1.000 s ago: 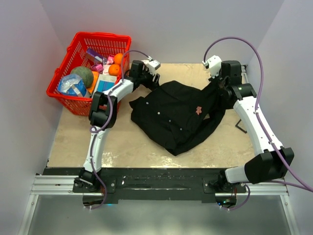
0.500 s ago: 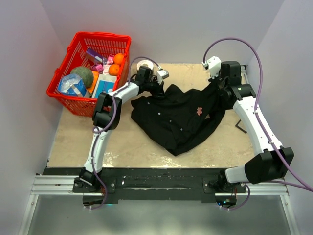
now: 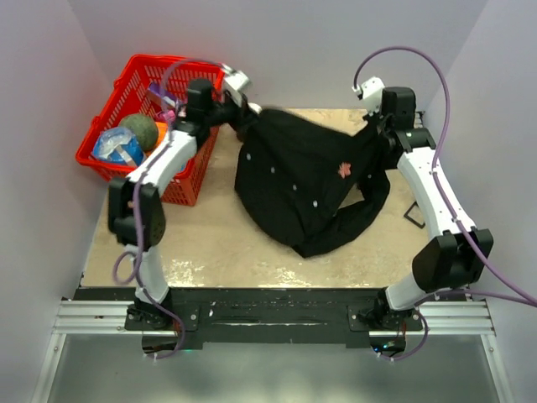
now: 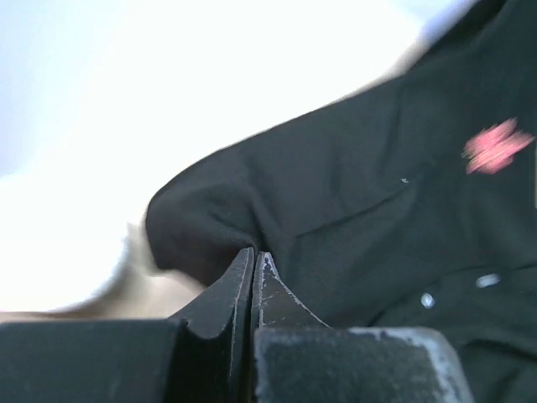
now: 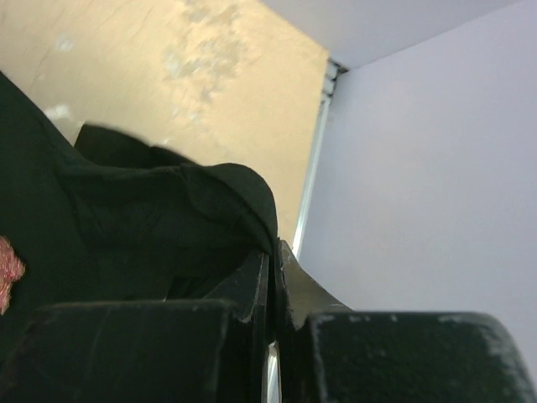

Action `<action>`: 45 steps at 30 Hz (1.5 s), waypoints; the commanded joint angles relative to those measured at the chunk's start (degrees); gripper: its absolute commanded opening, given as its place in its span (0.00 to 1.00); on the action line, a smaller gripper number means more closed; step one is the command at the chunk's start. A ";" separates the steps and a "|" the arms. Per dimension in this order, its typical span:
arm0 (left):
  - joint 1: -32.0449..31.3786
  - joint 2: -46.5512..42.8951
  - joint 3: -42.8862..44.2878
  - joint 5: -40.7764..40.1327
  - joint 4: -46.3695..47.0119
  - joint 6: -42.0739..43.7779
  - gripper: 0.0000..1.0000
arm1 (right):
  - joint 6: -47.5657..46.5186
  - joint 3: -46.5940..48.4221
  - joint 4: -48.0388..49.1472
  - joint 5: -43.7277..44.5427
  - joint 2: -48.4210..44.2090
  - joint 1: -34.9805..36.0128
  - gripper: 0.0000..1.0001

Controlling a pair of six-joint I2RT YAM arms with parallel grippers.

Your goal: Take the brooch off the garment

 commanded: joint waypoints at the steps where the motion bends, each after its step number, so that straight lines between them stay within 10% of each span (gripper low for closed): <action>1: 2.60 -17.17 -2.67 -4.78 11.68 -0.05 0.00 | -0.52 9.65 10.18 4.94 1.06 -1.02 0.00; 20: -0.74 -39.78 -9.80 -25.00 15.11 14.29 0.00 | -8.77 22.05 22.33 4.24 -7.53 -1.20 0.00; 45: -3.90 -55.61 4.44 -26.68 4.13 23.95 0.00 | -14.92 34.54 26.45 -4.64 -24.95 -1.20 0.00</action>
